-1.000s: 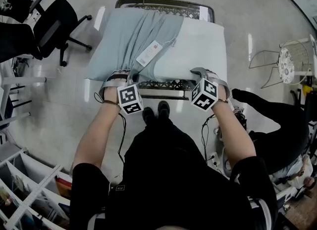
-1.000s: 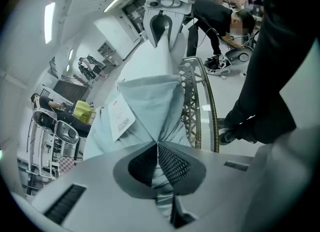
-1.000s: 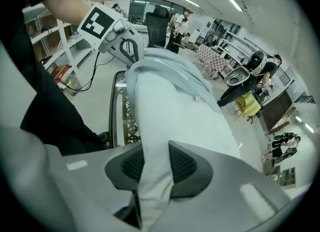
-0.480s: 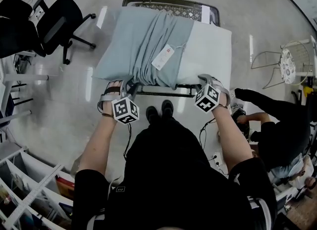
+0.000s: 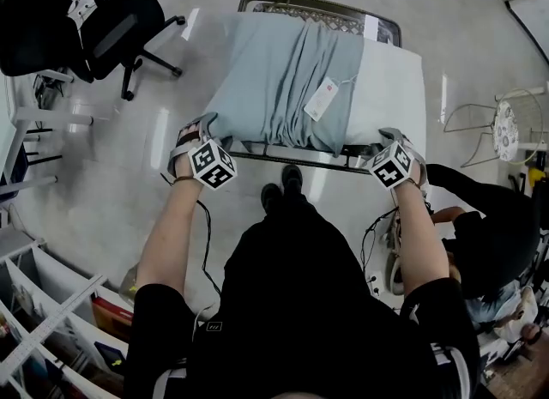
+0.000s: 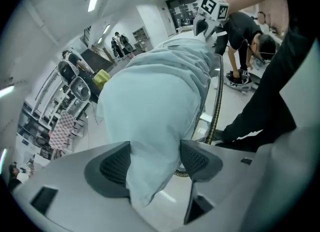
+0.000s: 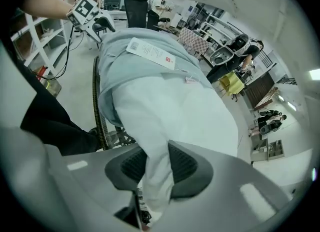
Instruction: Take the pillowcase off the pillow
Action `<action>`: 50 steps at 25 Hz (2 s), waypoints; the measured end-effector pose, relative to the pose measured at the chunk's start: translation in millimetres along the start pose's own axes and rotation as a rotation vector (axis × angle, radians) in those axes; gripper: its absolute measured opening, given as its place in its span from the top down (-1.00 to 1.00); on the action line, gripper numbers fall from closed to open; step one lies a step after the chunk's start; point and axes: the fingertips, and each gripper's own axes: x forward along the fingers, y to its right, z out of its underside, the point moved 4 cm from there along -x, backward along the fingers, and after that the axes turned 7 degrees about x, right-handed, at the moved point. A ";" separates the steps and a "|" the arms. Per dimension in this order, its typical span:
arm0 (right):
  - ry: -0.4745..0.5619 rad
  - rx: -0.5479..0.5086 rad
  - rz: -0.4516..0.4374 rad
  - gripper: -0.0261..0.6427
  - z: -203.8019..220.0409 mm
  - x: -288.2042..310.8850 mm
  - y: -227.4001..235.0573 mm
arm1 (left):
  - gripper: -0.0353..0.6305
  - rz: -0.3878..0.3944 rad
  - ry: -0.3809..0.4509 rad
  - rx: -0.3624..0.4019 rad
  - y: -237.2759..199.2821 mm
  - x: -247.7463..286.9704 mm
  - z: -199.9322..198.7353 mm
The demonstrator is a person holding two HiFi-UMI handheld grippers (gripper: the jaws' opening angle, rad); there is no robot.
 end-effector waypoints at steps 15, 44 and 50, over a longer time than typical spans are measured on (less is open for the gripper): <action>-0.023 0.007 -0.015 0.56 9.2 9.6 -0.6 | 0.87 0.085 -0.166 0.228 3.8 5.7 48.2; 0.059 -0.053 -0.365 0.20 -30.1 -36.4 39.0 | 0.37 0.276 0.222 -0.233 -117.2 -38.5 -41.4; 0.096 -0.062 -0.299 0.20 -86.3 23.0 123.5 | 0.37 0.255 0.205 -0.192 -179.0 15.7 -106.7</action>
